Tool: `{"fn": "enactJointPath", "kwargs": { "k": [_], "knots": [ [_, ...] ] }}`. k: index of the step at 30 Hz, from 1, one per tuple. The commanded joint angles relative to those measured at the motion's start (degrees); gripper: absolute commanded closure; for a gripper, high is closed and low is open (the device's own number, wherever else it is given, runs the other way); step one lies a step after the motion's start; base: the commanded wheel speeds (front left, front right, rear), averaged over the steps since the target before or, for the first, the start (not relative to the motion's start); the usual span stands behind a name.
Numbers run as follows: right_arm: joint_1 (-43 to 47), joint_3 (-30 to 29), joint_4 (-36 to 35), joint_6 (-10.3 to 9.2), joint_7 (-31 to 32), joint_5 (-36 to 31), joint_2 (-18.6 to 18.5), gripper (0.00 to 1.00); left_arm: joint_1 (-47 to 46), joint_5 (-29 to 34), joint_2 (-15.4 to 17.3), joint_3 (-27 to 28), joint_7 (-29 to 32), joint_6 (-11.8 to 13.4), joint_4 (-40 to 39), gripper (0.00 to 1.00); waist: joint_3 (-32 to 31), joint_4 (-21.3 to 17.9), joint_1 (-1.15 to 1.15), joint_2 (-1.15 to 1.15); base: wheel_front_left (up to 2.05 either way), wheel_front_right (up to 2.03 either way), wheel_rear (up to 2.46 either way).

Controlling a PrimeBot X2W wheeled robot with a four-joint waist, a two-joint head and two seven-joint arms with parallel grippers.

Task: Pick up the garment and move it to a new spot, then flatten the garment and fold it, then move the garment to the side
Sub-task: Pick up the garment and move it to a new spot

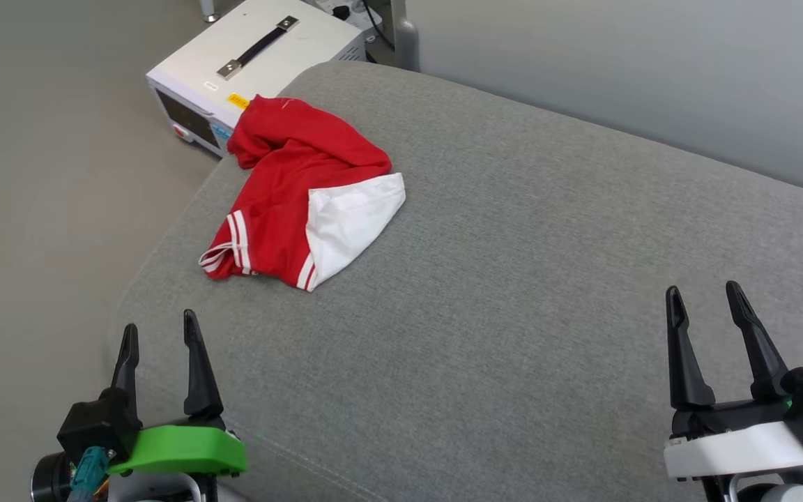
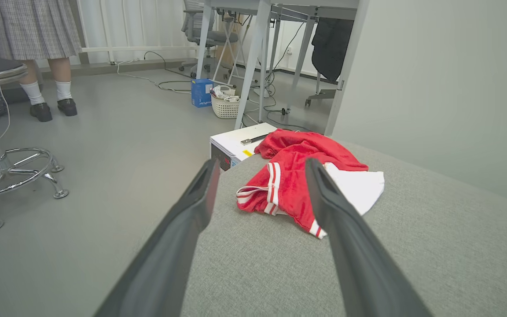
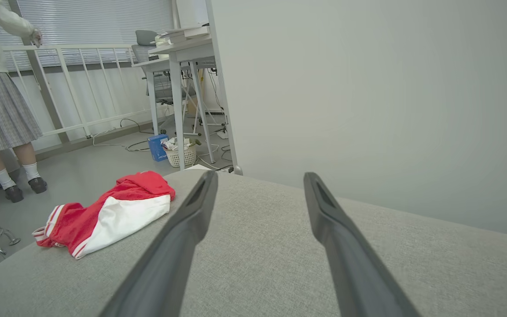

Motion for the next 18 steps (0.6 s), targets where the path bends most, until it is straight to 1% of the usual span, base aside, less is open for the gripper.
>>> {"fn": "enactJointPath", "kwargs": {
  "k": [1,7,10,12,15,18],
  "knots": [
    [-0.44,-0.03,-0.01,-0.05,-0.35,-0.18,-0.06,0.0,0.02,-0.19,-0.15,0.13,-0.34,-0.09,0.15,0.0,0.33,2.72,0.0,0.0,0.0,0.0,0.0],
    [-0.16,0.38,0.08,-0.05,-0.35,-0.24,-0.06,0.0,0.37,-1.05,-0.15,0.55,-0.34,-0.16,0.49,0.0,0.2,3.69,0.0,0.0,0.0,0.0,0.0],
    [-0.13,0.66,0.12,-0.05,-0.35,-0.27,-0.06,0.0,0.5,-2.39,-0.15,0.97,-0.34,-0.23,0.96,0.0,0.24,3.47,0.0,0.0,0.0,0.0,0.0],
    [-0.23,0.82,0.05,-0.05,-0.35,-0.26,-0.06,0.0,0.25,-3.15,-0.15,1.66,-0.34,-0.79,1.31,0.0,0.37,3.07,0.0,0.0,0.0,0.0,0.0],
    [-0.71,0.87,-0.36,-0.05,-0.35,-0.56,-0.06,0.0,-2.21,-4.45,-0.15,3.83,-0.34,-2.47,1.67,0.0,1.42,2.35,0.0,0.0,0.0,0.0,0.0],
    [-1.68,1.46,-1.22,-0.05,-0.35,-1.31,-0.06,0.0,-6.7,-2.84,-0.15,6.25,-0.34,-5.39,2.69,0.0,3.16,1.33,0.0,0.0,0.0,0.0,0.0]
  ]
}}
